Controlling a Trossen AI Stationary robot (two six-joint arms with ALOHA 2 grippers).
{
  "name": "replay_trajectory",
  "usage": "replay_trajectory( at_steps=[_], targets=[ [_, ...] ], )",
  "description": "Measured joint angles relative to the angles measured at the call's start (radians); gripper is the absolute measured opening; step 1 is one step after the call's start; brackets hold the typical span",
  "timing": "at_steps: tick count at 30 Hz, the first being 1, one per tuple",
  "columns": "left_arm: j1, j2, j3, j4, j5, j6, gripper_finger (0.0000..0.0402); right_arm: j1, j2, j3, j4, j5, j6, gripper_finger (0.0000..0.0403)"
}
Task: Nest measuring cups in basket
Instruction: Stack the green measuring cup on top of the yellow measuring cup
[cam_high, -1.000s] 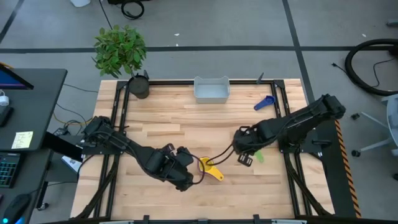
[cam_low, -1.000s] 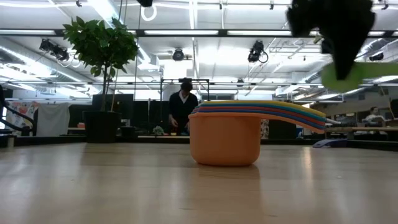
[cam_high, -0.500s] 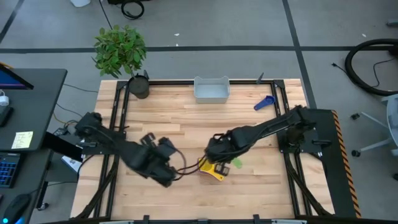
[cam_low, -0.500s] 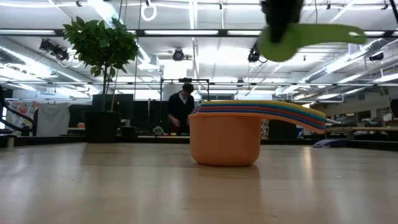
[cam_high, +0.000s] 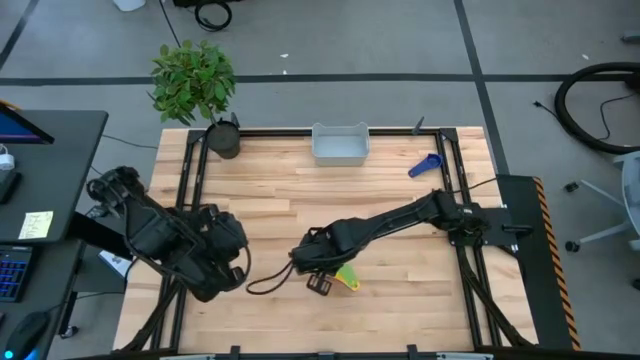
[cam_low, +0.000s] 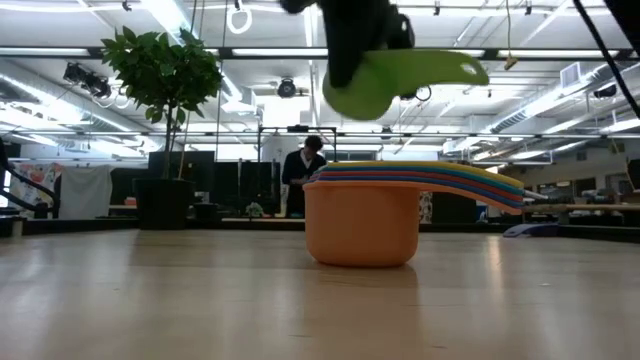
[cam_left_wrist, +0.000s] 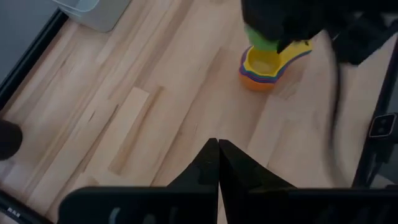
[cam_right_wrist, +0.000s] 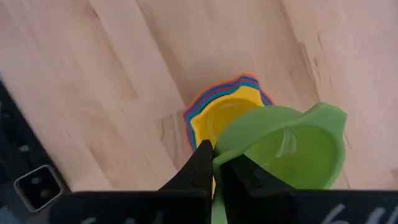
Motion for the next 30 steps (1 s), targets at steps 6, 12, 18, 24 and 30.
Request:
replay_trajectory(
  at_steps=[6, 12, 18, 24, 30],
  targets=[
    [-0.013, -0.006, 0.0, 0.0, -0.004, 0.018, 0.0004, -0.007, 0.07, 0.07, -0.098, -0.04, -0.013, 0.0016],
    [-0.015, -0.006, 0.0, -0.001, -0.01, 0.022, 0.0004, -0.013, 0.071, 0.071, -0.106, -0.054, 0.005, 0.0016],
    [-0.015, -0.006, 0.0, -0.001, -0.01, 0.036, 0.0004, -0.018, 0.085, 0.071, -0.086, -0.068, 0.014, 0.0016],
    [-0.015, -0.006, 0.0, -0.002, -0.01, 0.05, 0.0004, -0.018, 0.117, 0.07, -0.078, -0.096, 0.002, 0.0016],
    [-0.015, -0.006, 0.0, -0.002, -0.01, 0.065, 0.0004, -0.021, 0.13, 0.071, -0.034, -0.107, 0.003, 0.0016]
  ],
)
